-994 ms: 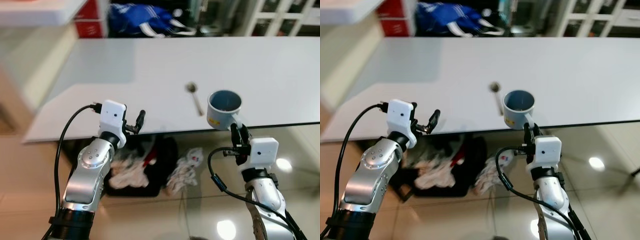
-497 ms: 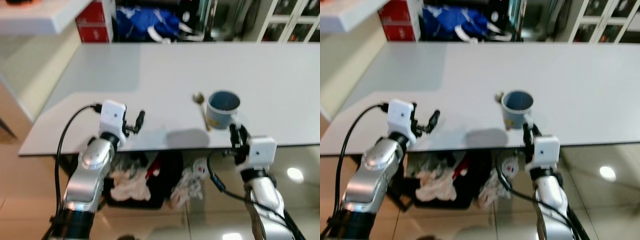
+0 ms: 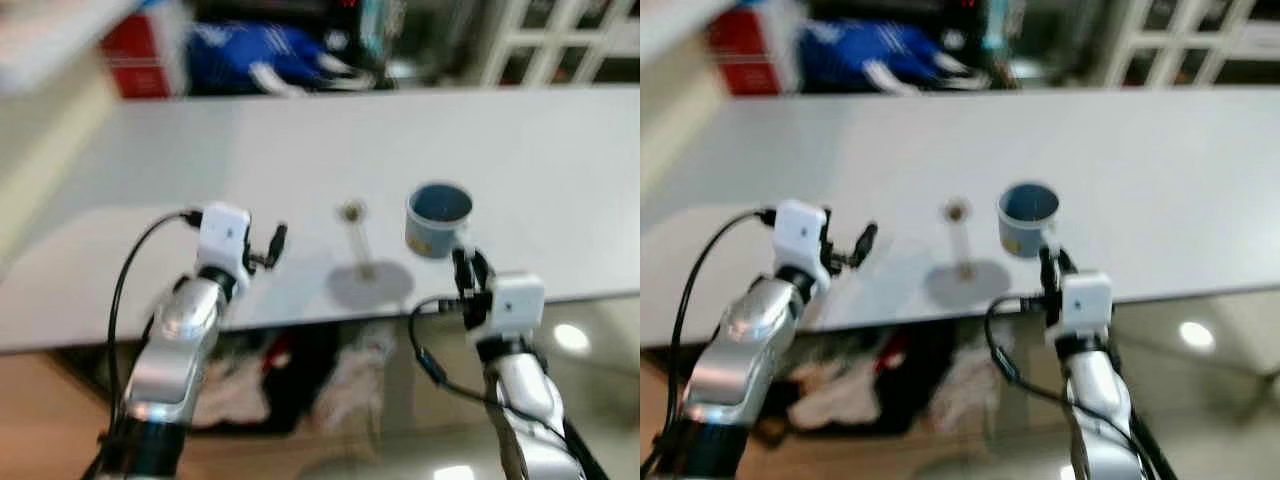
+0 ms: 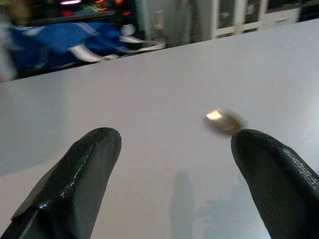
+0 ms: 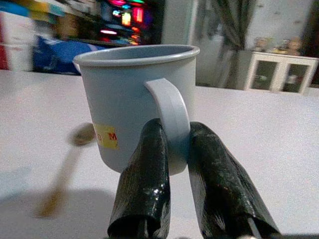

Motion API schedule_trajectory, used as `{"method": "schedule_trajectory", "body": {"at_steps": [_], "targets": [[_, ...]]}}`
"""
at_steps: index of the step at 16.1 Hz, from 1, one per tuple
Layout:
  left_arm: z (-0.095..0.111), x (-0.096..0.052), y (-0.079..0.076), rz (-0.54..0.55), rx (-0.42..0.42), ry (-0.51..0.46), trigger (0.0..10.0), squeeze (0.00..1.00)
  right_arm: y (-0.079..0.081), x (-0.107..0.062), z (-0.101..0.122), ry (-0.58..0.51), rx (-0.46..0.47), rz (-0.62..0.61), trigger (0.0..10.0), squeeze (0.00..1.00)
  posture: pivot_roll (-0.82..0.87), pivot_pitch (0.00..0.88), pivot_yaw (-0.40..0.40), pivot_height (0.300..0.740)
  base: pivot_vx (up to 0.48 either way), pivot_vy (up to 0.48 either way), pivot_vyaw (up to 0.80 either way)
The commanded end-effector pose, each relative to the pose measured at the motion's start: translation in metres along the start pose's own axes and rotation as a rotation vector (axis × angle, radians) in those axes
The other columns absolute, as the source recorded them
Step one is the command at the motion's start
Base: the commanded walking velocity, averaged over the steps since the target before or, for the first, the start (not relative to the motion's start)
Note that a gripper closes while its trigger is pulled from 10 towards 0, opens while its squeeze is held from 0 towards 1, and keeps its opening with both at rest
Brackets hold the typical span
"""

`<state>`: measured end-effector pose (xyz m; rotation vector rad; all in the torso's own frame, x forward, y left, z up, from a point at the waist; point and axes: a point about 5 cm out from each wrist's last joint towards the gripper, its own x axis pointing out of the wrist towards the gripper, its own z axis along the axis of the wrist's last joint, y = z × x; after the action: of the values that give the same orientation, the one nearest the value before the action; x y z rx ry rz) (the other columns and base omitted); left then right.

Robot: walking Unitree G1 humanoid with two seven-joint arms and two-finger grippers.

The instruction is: Setting the table

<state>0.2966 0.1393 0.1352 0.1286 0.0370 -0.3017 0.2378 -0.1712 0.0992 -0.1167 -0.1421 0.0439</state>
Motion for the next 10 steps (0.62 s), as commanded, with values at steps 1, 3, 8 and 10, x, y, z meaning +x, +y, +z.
{"method": "schedule_trajectory", "body": {"at_steps": [1,3,8,10], "targets": [[0.004,0.002,-0.006,-0.023,0.015,-0.017,10.0,0.0,-0.007,0.001,0.002,-0.013,-0.017,-0.024,0.0,0.01,-0.06,0.0,0.009,0.74,0.364,-0.311,0.0],[-0.002,-0.003,-0.004,-0.022,-0.013,-0.004,10.0,0.0,-0.009,-0.003,0.0,0.003,-0.002,-0.032,0.0,0.01,-0.06,0.0,0.011,0.74,0.364,-0.309,0.0],[-0.006,-0.008,-0.011,-0.06,-0.007,0.005,10.0,0.0,-0.01,-0.011,-0.002,0.016,-0.003,-0.038,0.0,0.01,-0.07,0.0,0.015,0.74,0.362,-0.31,0.0],[-0.004,-0.008,-0.012,-0.078,0.002,-0.002,10.0,0.0,-0.01,-0.011,-0.002,0.014,-0.001,-0.042,0.0,0.02,-0.07,0.0,0.019,0.74,0.364,-0.307,0.0]]}}
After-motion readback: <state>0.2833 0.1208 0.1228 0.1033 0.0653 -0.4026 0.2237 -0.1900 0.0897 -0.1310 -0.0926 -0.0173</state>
